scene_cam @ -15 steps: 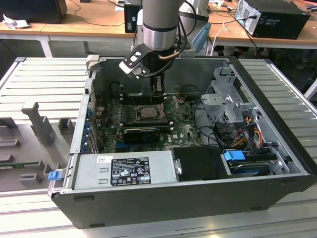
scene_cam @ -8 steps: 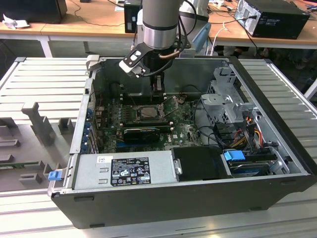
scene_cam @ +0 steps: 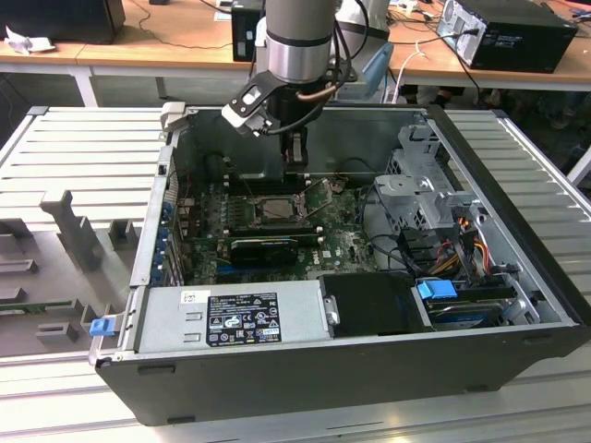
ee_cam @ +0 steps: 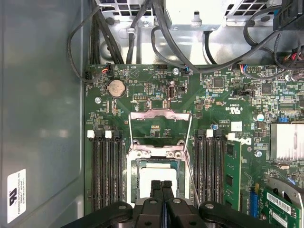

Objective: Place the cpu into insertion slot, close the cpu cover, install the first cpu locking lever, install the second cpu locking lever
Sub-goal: 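Close the cpu cover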

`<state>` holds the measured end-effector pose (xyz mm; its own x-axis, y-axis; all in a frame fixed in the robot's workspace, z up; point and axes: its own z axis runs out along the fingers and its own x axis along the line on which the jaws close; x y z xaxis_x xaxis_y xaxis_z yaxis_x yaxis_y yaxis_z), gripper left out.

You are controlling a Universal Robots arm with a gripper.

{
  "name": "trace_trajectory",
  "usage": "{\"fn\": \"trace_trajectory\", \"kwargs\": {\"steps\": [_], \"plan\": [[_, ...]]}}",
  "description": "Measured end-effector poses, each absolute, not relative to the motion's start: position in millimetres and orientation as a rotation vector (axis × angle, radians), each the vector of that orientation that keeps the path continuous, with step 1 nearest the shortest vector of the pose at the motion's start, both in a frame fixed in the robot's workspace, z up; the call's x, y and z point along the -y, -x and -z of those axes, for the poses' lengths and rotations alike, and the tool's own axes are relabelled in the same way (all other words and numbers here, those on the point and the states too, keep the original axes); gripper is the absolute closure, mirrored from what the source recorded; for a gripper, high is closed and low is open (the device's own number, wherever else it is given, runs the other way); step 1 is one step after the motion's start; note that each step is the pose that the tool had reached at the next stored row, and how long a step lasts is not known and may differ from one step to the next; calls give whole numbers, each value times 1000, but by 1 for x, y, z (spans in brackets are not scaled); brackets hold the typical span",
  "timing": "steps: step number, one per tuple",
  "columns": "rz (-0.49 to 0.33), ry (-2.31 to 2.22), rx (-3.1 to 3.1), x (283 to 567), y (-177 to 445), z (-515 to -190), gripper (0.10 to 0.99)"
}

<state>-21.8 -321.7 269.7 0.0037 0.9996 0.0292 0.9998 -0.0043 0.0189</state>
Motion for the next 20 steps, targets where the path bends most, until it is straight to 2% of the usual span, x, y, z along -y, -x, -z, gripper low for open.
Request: {"fn": "trace_trajectory", "kwargs": {"steps": [20], "plan": [[53,2220,2212,322,8,-272,980]]}}
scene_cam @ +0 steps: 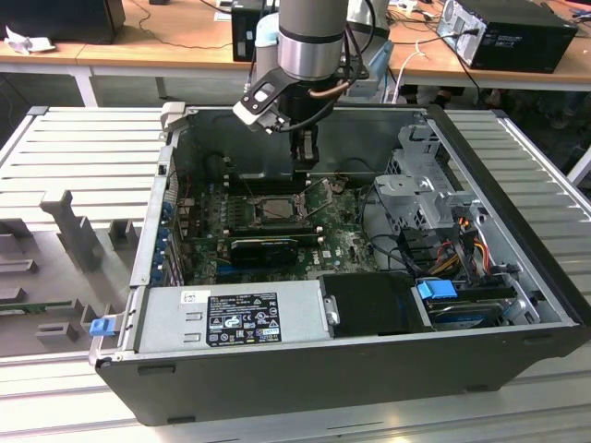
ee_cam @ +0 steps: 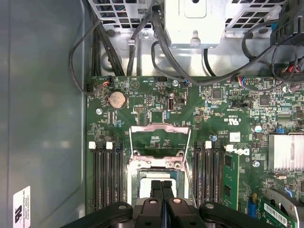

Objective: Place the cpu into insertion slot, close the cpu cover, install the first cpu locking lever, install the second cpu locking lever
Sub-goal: 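Close the cpu cover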

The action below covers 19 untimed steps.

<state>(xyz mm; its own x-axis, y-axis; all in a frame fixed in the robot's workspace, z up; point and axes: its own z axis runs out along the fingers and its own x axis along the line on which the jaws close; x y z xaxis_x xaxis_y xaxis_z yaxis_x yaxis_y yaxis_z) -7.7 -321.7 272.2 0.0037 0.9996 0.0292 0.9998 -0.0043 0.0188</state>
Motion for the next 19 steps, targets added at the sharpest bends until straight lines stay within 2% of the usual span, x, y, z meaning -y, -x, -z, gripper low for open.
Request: {"fn": "trace_trajectory", "kwargs": {"steps": [19], "plan": [[53,2220,2211,322,-25,-272,980]]}}
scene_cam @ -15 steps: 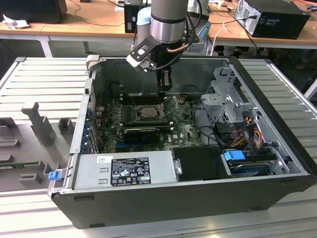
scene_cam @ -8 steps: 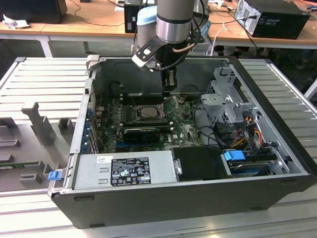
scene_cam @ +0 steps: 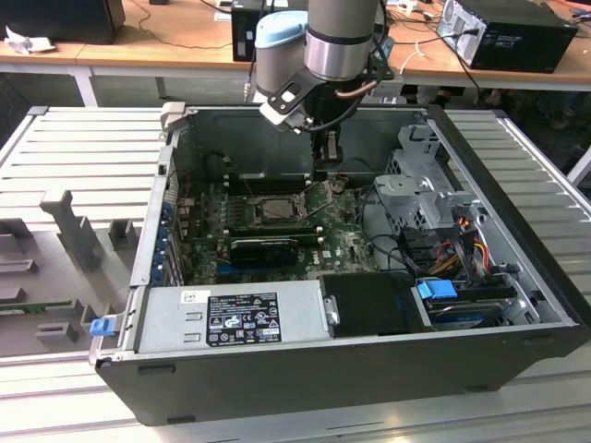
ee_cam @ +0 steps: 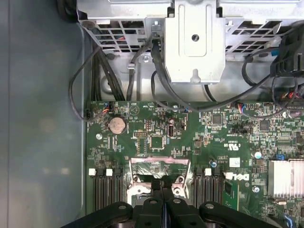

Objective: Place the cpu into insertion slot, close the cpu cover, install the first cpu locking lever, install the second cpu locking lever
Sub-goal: 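Close the cpu cover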

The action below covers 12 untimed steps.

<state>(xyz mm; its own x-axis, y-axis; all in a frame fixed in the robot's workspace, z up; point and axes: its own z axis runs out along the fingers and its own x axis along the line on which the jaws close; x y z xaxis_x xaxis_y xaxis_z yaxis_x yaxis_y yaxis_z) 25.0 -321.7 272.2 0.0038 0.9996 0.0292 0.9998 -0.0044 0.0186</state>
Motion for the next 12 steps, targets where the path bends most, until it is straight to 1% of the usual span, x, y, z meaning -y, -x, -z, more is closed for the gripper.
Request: {"fn": "trace_trajectory", "kwargs": {"steps": [12], "plan": [[52,2220,2211,322,-54,-271,980]]}}
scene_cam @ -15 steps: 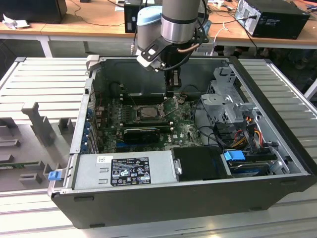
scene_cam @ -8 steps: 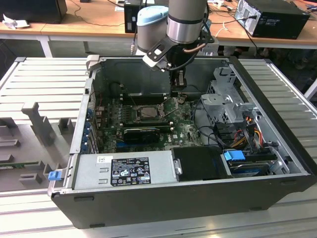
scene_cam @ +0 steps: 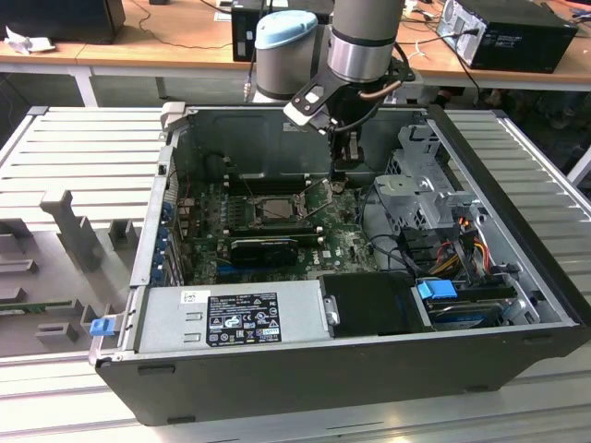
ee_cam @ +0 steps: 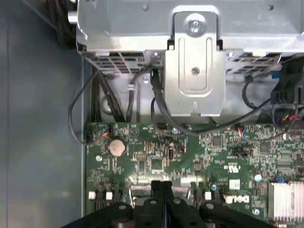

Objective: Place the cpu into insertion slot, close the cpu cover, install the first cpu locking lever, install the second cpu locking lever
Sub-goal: 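Close the cpu cover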

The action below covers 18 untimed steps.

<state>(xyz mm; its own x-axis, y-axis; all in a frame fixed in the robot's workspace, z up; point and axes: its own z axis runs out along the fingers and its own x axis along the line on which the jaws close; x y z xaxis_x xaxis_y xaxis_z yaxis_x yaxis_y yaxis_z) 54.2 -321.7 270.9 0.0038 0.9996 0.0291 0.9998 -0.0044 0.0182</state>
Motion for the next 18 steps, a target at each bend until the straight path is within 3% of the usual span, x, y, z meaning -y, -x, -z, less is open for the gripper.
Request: {"fn": "trace_trajectory", "kwargs": {"steps": [18], "plan": [[54,2217,2213,322,-66,-245,980]]}}
